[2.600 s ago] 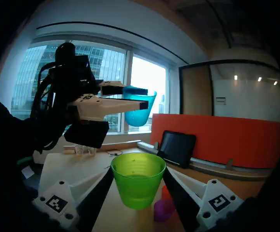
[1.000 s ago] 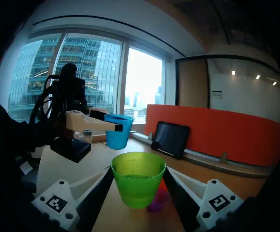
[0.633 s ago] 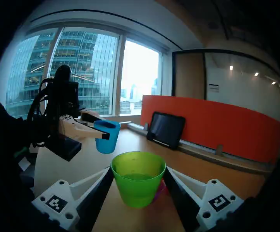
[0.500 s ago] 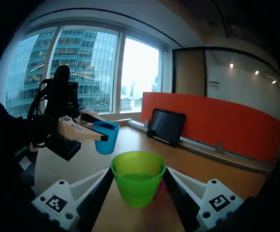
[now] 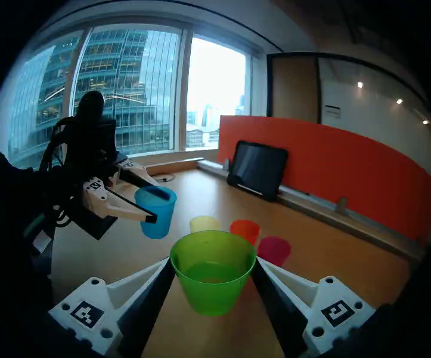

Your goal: Pour water

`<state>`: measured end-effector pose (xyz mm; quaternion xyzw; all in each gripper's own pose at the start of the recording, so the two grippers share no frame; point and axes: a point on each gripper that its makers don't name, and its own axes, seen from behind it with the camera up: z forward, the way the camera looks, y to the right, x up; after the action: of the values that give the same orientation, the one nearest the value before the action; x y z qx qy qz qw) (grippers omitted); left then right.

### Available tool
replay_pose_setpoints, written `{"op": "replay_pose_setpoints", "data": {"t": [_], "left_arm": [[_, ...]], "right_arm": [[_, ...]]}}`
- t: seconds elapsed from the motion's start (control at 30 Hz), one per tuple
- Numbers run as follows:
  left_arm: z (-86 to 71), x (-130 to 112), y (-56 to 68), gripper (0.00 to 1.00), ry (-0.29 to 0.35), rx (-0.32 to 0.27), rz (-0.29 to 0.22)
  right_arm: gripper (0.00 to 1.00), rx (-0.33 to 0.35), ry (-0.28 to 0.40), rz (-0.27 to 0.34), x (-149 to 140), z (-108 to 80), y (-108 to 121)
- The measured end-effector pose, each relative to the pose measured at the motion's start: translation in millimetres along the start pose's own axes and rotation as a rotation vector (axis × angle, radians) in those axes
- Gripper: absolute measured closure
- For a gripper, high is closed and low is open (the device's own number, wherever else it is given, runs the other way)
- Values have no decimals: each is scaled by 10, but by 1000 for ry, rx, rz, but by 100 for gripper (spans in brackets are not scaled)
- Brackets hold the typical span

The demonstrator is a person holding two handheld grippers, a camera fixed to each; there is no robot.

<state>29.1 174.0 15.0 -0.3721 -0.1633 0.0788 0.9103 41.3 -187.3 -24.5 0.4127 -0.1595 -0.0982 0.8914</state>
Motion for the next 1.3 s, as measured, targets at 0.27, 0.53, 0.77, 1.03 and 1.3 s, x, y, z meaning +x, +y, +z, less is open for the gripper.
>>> {"op": "replay_pose_setpoints", "data": {"t": [0.27,0.53,0.77,1.03,1.3], "left_arm": [[117,-273,70,12,-66,-21,17],[219,-542,88,12,-134,-36,28],[307,-731,94,11,-180,-53,43],[406,-831,114,12,-208,-75,44],[460,-925,116,12,-224,-85,32]], "right_arm": [[9,20,-86,9,-254,69,15],[9,31,-162,13,-488,153,35],[9,55,-230,15,-714,233,3],[9,51,-269,10,-871,335,53],[9,47,-288,5,-968,419,80]]}}
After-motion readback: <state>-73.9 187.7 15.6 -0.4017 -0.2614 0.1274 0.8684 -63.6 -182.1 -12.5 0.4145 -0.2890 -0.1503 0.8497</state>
